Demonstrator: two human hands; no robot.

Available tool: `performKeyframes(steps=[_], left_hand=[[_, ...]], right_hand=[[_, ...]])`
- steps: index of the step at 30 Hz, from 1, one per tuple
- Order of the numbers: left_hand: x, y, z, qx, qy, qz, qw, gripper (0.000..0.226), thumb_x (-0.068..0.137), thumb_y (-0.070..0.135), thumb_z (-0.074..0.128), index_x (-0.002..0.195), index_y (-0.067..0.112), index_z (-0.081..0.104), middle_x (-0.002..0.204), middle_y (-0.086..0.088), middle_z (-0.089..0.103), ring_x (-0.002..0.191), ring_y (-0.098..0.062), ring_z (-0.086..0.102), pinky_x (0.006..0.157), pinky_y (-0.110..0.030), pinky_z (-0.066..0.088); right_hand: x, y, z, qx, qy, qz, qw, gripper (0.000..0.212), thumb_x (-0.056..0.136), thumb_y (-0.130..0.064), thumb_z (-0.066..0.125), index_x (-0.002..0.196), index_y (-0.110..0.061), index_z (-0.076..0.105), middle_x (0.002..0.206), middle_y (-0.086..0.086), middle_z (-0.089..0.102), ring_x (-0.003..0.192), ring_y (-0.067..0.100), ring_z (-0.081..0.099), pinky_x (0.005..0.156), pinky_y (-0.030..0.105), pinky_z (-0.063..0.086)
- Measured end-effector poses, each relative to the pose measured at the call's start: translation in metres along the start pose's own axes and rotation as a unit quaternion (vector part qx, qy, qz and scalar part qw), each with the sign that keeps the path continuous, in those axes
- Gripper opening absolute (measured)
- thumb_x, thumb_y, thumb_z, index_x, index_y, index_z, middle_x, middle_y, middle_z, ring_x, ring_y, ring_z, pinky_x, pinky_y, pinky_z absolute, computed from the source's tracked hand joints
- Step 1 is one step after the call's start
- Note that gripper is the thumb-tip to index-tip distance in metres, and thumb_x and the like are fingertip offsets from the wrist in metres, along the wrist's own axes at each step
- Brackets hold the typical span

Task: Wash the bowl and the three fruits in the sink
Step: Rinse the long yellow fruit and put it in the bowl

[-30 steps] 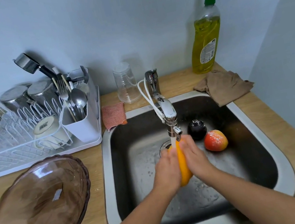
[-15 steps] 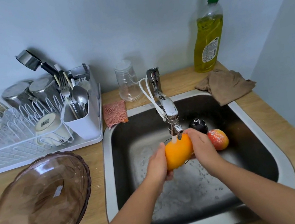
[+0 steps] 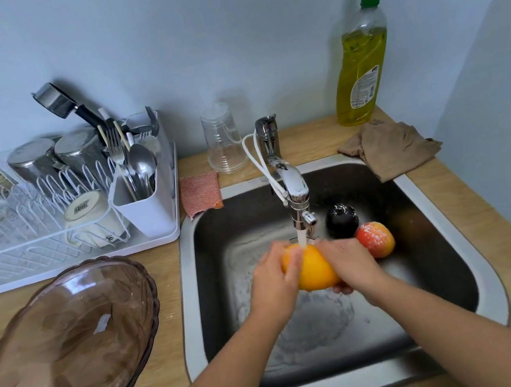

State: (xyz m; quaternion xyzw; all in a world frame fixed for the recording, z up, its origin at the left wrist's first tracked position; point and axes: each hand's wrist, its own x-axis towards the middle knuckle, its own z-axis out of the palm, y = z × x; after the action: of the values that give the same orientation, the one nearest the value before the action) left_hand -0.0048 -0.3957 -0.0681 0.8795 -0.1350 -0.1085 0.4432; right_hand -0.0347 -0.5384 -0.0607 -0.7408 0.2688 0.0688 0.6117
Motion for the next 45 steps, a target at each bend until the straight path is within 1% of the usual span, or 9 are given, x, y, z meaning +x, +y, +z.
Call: performKeyframes(steps=[3, 8, 14, 23, 30, 33, 36, 42, 45], left_hand=[[-0.001, -0.004, 0.002, 0.032, -0.018, 0.06, 0.998, 0.042, 0.095, 0.047, 0.045, 0.129, 0.024, 0.047, 0.118, 0.002, 0.049, 0.099, -0.015, 0.054, 0.085, -0.035, 0.049], [0.007, 0.013, -0.005, -0.24, -0.097, -0.243, 0.935, 0.031, 0.096, 0.052, 0.037, 0.107, 0.028, 0.054, 0.08, -0.013, 0.06, 0.051, -0.018, 0.059, 0.048, -0.03, 0.053], [-0.005, 0.007, 0.003, -0.139, -0.057, -0.068, 0.986, 0.02, 0.094, 0.042, 0.051, 0.113, 0.035, 0.048, 0.115, -0.002, 0.051, 0.089, -0.021, 0.062, 0.065, -0.035, 0.061], [-0.009, 0.02, 0.001, -0.276, -0.082, -0.295, 0.911, 0.045, 0.093, 0.061, 0.036, 0.105, 0.021, 0.053, 0.068, -0.01, 0.053, 0.04, -0.013, 0.046, 0.04, -0.02, 0.039], [-0.018, 0.012, 0.006, -0.184, 0.032, -0.054, 0.981, 0.029, 0.099, 0.045, 0.033, 0.107, 0.026, 0.053, 0.088, -0.01, 0.058, 0.058, -0.015, 0.058, 0.048, -0.024, 0.052], [-0.014, 0.025, 0.012, -0.288, 0.0, -0.191, 0.938, 0.033, 0.1, 0.048, 0.031, 0.111, 0.023, 0.052, 0.079, -0.013, 0.062, 0.051, -0.017, 0.06, 0.05, -0.031, 0.057], [-0.011, 0.03, 0.015, -0.392, -0.028, -0.327, 0.86, 0.047, 0.097, 0.054, 0.032, 0.106, 0.017, 0.06, 0.078, -0.012, 0.069, 0.06, -0.02, 0.064, 0.05, -0.03, 0.055], [-0.016, 0.027, 0.014, -0.332, -0.088, -0.333, 0.878, 0.052, 0.096, 0.059, 0.027, 0.109, 0.013, 0.049, 0.068, -0.012, 0.06, 0.039, -0.011, 0.04, 0.042, -0.02, 0.037], [-0.016, 0.03, 0.017, -0.391, -0.079, -0.374, 0.837, 0.051, 0.097, 0.057, 0.029, 0.104, 0.01, 0.048, 0.061, -0.012, 0.058, 0.035, -0.01, 0.037, 0.039, -0.018, 0.035]], right_hand=[[0.003, 0.0, -0.002, 0.011, 0.005, 0.085, 0.996, 0.034, 0.093, -0.043, 0.047, 0.095, -0.013, 0.062, 0.067, 0.013, 0.06, 0.043, 0.022, 0.054, 0.04, 0.024, 0.038], [-0.006, 0.015, -0.001, -0.249, 0.154, -0.363, 0.884, 0.03, 0.09, -0.041, 0.048, 0.099, -0.02, 0.068, 0.086, -0.006, 0.061, 0.073, 0.01, 0.057, 0.06, 0.016, 0.042], [0.004, -0.01, -0.007, -0.006, 0.009, 0.097, 0.995, 0.03, 0.092, -0.044, 0.049, 0.092, -0.016, 0.061, 0.07, 0.012, 0.059, 0.048, 0.023, 0.054, 0.045, 0.025, 0.039], [-0.001, 0.013, -0.002, -0.256, 0.163, -0.392, 0.868, 0.036, 0.086, -0.04, 0.044, 0.103, -0.015, 0.064, 0.096, -0.004, 0.056, 0.076, 0.004, 0.053, 0.063, 0.013, 0.04], [0.015, -0.017, 0.001, -0.042, 0.102, -0.11, 0.988, 0.042, 0.095, -0.034, 0.044, 0.058, -0.014, 0.048, 0.052, 0.001, 0.041, 0.056, 0.019, 0.042, 0.059, 0.04, 0.039], [0.005, -0.012, 0.013, -0.091, 0.222, -0.166, 0.956, 0.028, 0.098, -0.032, 0.042, 0.094, -0.017, 0.066, 0.088, 0.001, 0.063, 0.086, 0.018, 0.056, 0.082, 0.04, 0.045], [-0.014, 0.005, 0.036, -0.151, 0.193, -0.273, 0.93, 0.035, 0.099, -0.025, 0.039, 0.133, -0.021, 0.048, 0.146, 0.003, 0.035, 0.133, 0.014, 0.033, 0.108, 0.029, 0.027], [0.008, -0.024, 0.002, 0.06, 0.1, -0.106, 0.988, 0.028, 0.099, -0.027, 0.04, 0.082, -0.033, 0.061, 0.101, -0.003, 0.059, 0.099, 0.019, 0.053, 0.091, 0.039, 0.043], [-0.002, -0.024, 0.011, 0.154, 0.094, -0.065, 0.981, 0.023, 0.098, -0.035, 0.04, 0.096, -0.032, 0.062, 0.104, 0.002, 0.058, 0.091, 0.019, 0.054, 0.088, 0.045, 0.047]])
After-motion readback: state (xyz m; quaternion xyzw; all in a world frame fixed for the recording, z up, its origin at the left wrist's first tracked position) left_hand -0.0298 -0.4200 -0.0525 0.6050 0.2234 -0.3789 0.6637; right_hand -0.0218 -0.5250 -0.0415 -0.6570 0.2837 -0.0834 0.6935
